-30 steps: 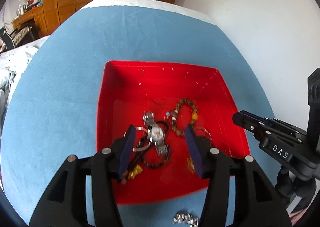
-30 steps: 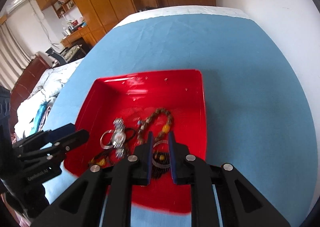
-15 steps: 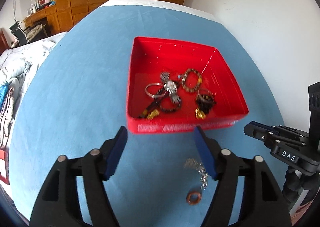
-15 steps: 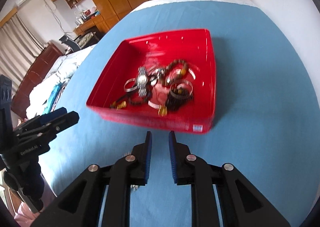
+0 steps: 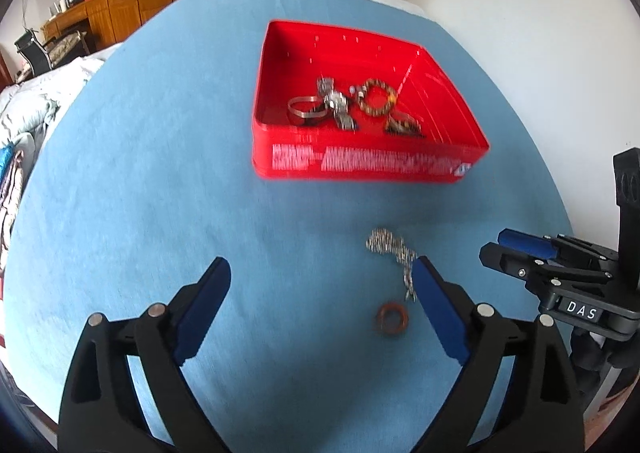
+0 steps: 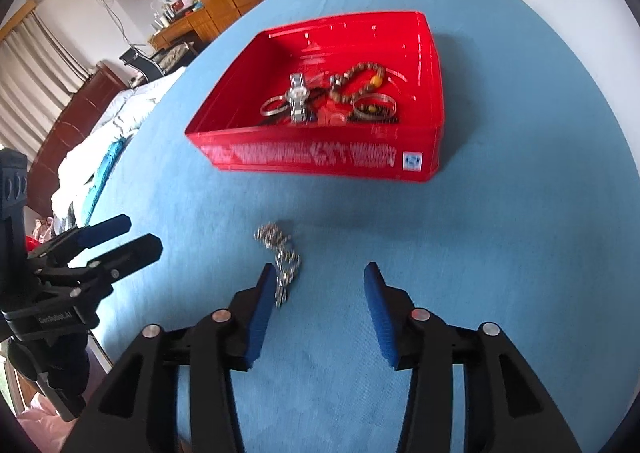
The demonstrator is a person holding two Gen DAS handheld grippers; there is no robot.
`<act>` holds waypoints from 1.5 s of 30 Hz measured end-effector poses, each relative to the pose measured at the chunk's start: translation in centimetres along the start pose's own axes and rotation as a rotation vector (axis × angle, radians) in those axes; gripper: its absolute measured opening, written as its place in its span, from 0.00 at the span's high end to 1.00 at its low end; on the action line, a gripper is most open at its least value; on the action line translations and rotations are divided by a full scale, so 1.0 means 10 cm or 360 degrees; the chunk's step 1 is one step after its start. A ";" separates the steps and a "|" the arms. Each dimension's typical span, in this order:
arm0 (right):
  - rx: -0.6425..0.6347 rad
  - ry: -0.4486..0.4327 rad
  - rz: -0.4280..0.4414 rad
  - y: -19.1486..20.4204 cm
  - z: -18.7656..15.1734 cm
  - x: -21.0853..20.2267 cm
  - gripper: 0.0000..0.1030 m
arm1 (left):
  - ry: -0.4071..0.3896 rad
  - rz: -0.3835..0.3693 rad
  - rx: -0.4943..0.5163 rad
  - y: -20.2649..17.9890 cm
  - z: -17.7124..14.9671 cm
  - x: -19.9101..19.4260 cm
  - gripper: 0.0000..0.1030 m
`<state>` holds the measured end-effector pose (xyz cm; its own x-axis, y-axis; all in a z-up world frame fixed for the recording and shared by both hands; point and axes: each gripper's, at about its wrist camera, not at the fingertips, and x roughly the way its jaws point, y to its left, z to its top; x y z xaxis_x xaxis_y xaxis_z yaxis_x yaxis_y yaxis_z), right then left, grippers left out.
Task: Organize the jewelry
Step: 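Withdraw both grippers and move them over the brown ring and silver chain necklace, then grasp the brown wooden ring with the left gripper while the right gripper grasps the silver chain necklace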
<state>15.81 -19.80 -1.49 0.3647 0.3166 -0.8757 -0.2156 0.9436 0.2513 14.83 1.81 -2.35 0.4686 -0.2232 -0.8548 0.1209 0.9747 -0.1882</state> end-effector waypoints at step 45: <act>0.0116 0.0013 -0.0012 -0.24 -0.20 -0.13 0.34 | 0.0391 -0.0116 0.0058 -0.53 -0.33 0.69 0.74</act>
<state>14.01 -22.66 -1.74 0.3586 0.3088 -0.8810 -0.1461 0.9507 0.2737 14.56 -4.88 -8.83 0.2315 -0.2784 -0.9322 0.1799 0.9539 -0.2402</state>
